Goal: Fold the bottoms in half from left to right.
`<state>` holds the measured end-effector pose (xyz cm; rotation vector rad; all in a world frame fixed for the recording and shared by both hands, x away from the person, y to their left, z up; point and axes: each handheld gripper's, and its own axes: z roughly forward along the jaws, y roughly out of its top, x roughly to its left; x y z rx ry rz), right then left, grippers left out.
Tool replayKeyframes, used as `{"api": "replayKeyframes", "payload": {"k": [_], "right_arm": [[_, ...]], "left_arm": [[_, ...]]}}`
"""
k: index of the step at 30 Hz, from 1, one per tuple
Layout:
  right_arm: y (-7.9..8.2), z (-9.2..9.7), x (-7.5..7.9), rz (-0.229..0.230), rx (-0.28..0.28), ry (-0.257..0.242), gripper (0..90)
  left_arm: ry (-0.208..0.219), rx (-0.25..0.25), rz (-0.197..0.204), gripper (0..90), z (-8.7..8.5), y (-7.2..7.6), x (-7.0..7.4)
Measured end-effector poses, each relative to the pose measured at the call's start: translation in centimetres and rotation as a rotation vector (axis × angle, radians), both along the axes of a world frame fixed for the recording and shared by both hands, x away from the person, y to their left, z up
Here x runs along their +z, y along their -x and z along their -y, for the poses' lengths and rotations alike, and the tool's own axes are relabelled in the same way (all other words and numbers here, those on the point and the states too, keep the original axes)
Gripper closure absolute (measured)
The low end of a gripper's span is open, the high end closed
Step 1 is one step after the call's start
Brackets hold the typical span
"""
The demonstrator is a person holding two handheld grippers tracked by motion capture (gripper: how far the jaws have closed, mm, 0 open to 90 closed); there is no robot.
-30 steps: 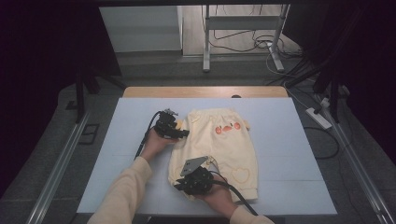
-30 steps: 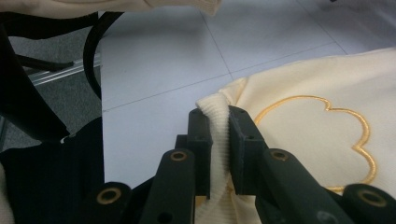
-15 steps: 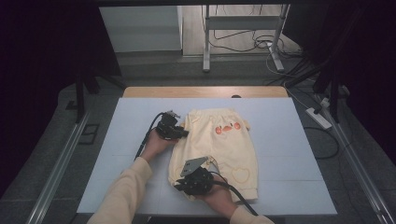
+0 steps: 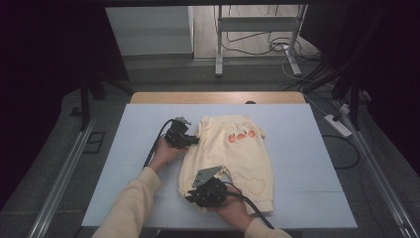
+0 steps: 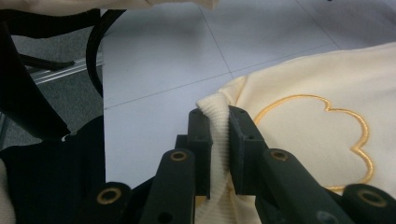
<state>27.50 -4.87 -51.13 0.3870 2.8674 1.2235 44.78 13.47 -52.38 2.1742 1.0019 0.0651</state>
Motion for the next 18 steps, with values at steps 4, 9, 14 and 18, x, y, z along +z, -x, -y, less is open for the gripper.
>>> {"api": "replayKeyframes", "payload": {"k": [4, 9, 14, 18], "right_arm": [[0.0, 0.1, 0.1, -0.003, -0.001, -0.005, 79.5], [0.0, 0.1, 0.3, -0.003, -0.003, -0.009, 79.6], [0.0, 0.0, 0.3, -0.003, -0.002, -0.015, 79.6], [0.0, 0.1, 0.4, 0.000, -0.003, -0.016, 79.5]], "left_arm": [[0.038, 0.006, 0.007, 84.4, -0.5, 0.1, 0.6], [0.082, 0.006, 0.011, 84.9, -1.1, 0.2, 1.4], [0.103, 0.006, 0.018, 85.1, -1.4, 0.3, 1.9], [0.113, 0.009, 0.017, 85.1, -1.6, 0.3, 2.1]]}}
